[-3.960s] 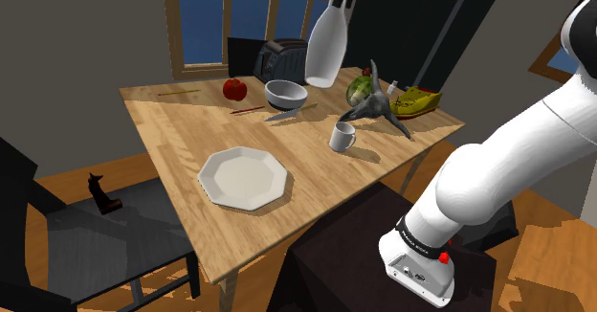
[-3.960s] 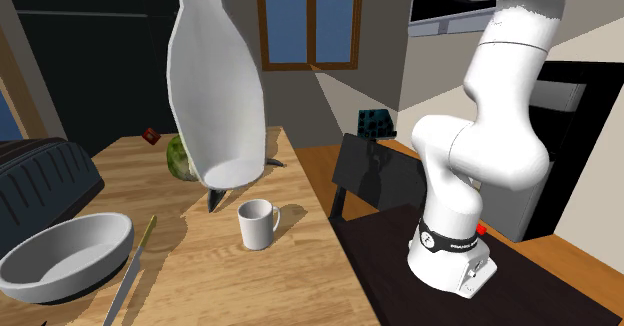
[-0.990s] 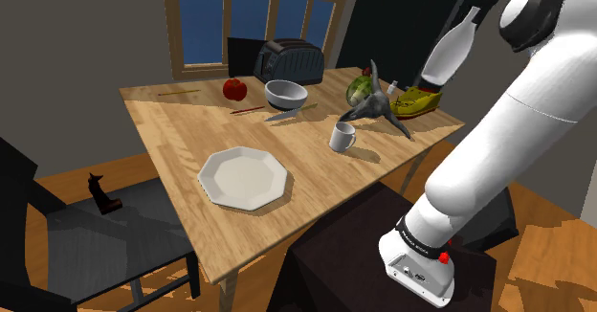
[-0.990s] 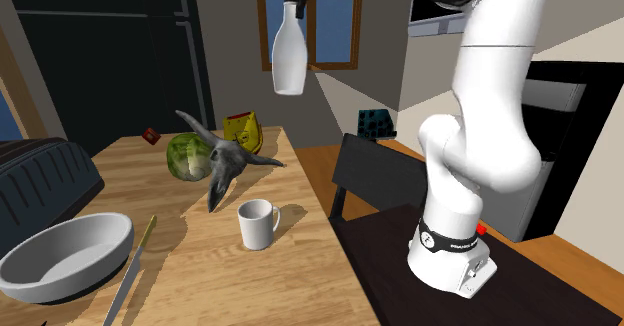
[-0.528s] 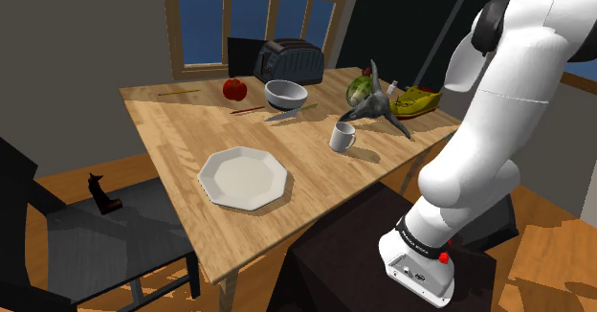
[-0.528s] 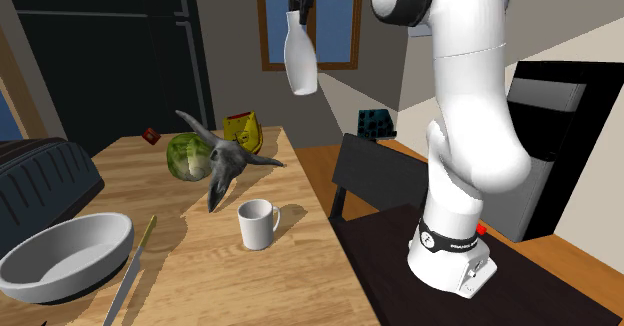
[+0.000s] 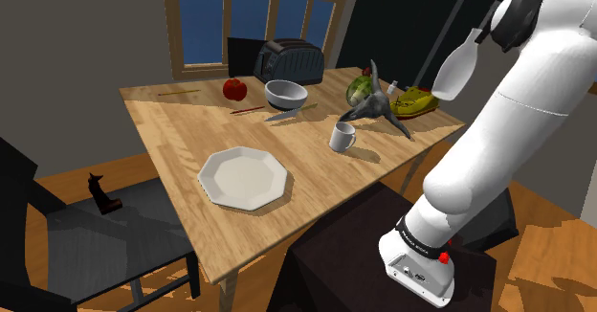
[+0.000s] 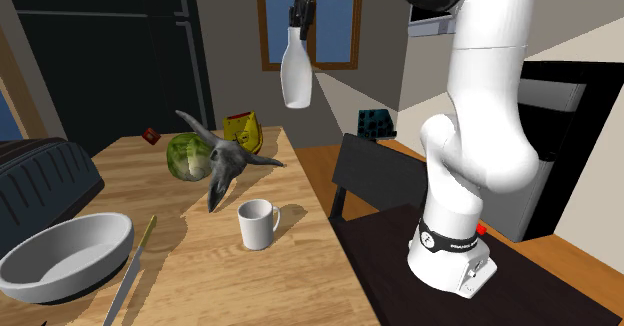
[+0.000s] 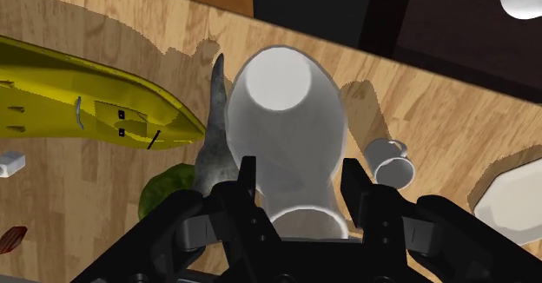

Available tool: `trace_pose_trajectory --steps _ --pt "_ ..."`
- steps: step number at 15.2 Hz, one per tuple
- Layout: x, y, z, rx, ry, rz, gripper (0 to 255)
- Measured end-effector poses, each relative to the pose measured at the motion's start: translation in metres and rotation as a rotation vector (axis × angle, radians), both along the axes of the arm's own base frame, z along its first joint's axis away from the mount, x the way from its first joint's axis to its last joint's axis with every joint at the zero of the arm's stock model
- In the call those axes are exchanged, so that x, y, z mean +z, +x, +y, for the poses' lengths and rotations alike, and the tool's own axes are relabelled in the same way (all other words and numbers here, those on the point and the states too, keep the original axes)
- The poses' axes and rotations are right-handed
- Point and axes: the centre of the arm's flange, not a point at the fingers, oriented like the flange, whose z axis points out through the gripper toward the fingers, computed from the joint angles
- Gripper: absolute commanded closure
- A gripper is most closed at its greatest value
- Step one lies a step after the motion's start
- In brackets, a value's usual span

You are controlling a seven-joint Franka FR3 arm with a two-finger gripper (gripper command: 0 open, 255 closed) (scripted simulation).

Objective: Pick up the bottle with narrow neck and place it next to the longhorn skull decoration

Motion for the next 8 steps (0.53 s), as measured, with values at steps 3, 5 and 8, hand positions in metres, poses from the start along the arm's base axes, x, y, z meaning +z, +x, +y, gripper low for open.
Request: trace_pose_trajectory --steps 3,5,8 --pt "-0.015 0.0 -0.001 0.0 0.0 0.001 255" --pt "-0.027 0.0 -0.001 0.0 0.0 0.001 255" --pt "-0.041 0.001 -0.001 -0.001 0.0 0.001 255"
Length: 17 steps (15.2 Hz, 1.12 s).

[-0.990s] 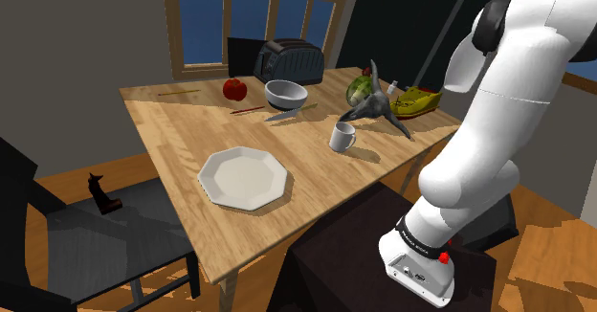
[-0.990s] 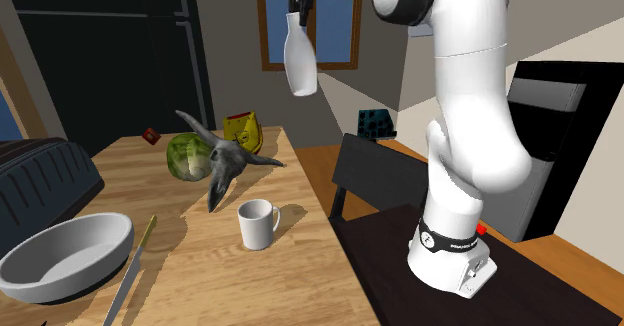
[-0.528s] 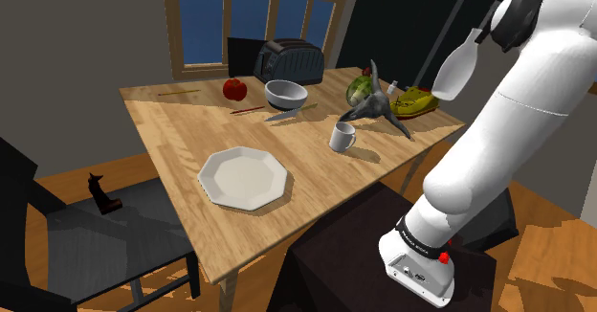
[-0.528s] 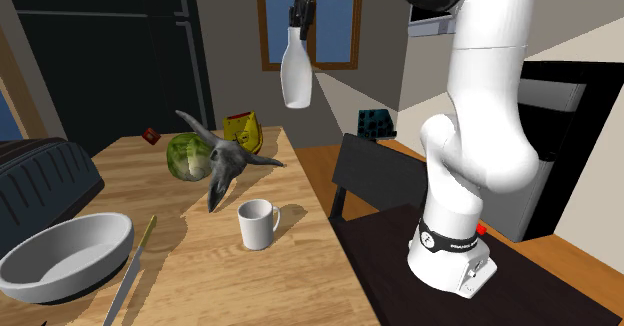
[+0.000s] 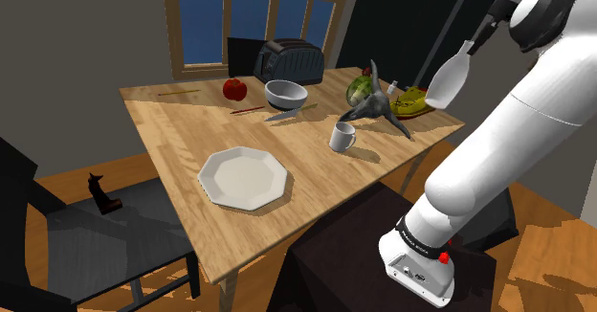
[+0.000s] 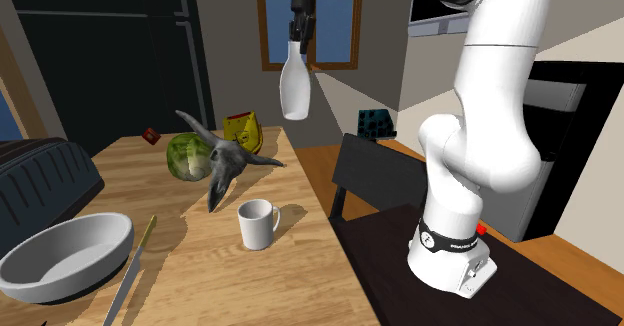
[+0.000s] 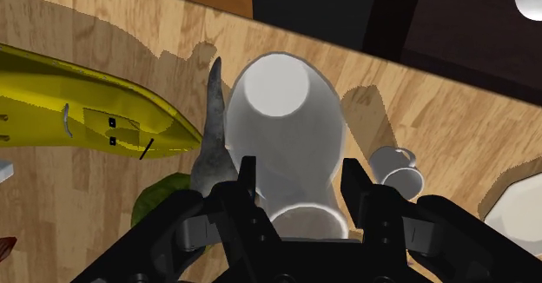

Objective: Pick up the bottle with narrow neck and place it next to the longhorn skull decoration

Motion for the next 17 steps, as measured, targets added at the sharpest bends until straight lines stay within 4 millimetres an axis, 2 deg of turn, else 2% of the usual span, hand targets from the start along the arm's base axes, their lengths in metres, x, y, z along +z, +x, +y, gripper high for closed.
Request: trace_pose_trajectory --steps 17 --pt "-0.091 -0.001 0.001 0.0 0.0 0.0 255"
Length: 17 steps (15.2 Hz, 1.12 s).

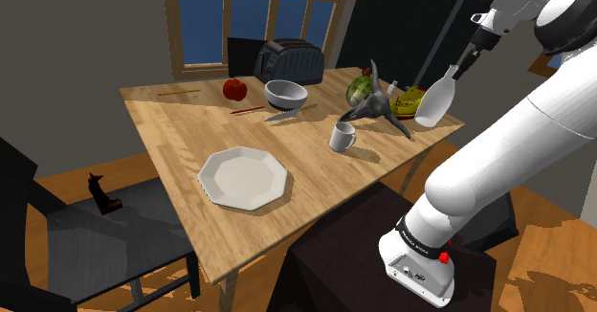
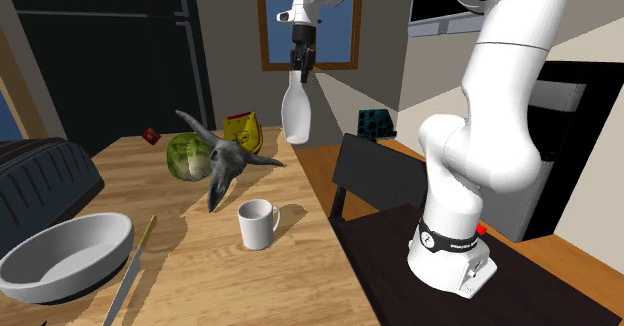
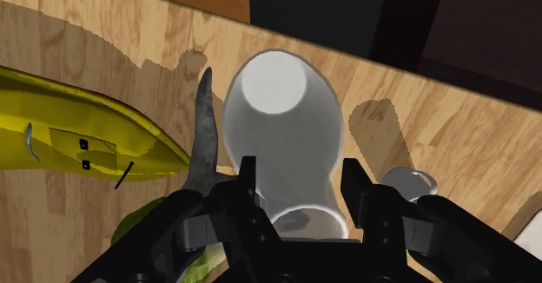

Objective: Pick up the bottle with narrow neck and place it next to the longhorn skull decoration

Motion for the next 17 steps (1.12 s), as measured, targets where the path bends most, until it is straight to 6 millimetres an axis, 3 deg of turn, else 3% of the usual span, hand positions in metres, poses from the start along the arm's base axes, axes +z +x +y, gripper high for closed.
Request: trace_pose_trajectory --steps 17 --pt "-0.089 0.0 0.0 0.0 0.0 0.0 255"
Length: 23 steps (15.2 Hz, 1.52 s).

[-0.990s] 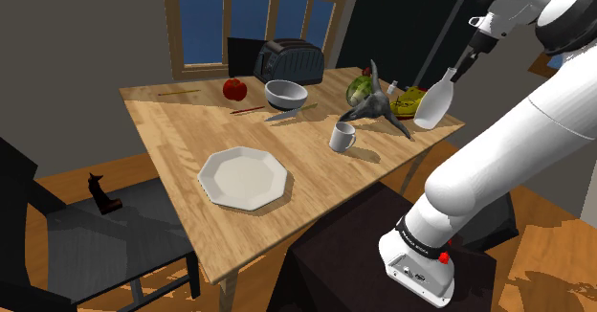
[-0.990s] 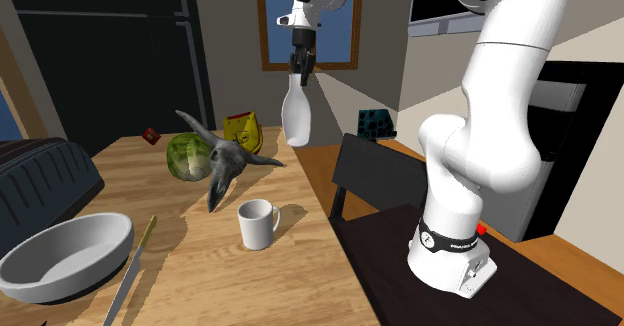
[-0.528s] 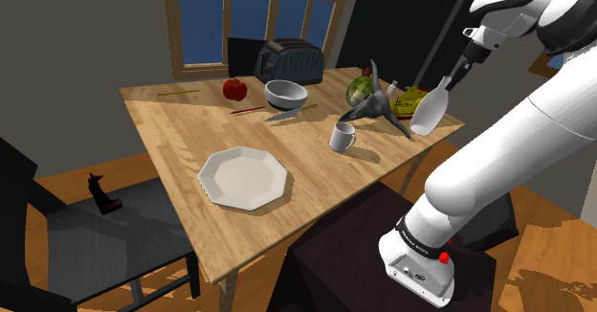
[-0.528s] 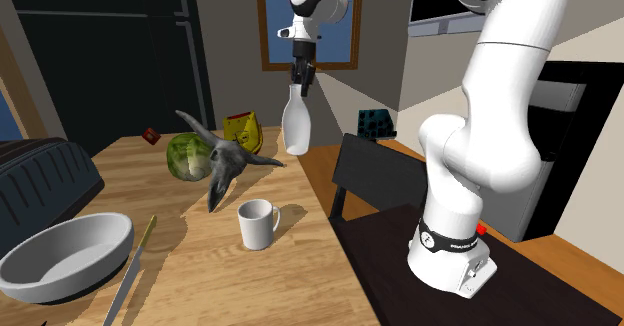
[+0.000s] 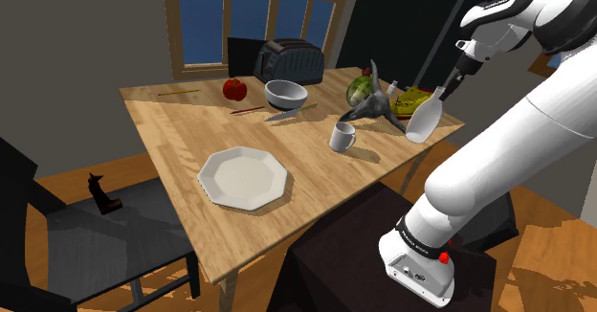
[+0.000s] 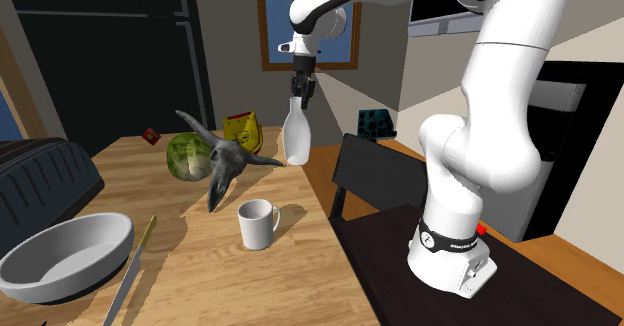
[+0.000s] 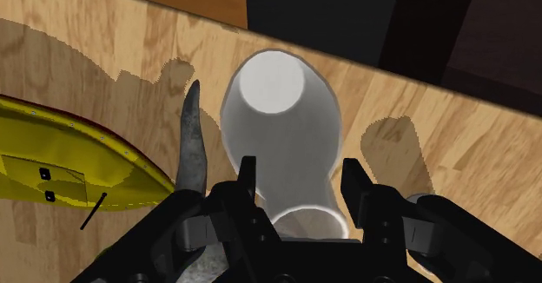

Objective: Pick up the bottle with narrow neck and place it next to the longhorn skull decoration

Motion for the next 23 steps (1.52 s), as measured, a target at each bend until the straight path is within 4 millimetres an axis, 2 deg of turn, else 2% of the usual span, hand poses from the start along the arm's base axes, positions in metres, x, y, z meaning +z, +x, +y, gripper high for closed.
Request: trace_pose_trajectory --steps 11,18,19,23 --pt "-0.059 0.0 0.001 0.0 0.0 0.0 255" --pt "-0.065 0.0 0.0 0.0 0.0 0.0 255" --pt "-0.065 0.0 0.0 0.0 0.0 0.0 0" --pt "-0.065 0.0 0.0 0.0 -0.001 0.0 0"
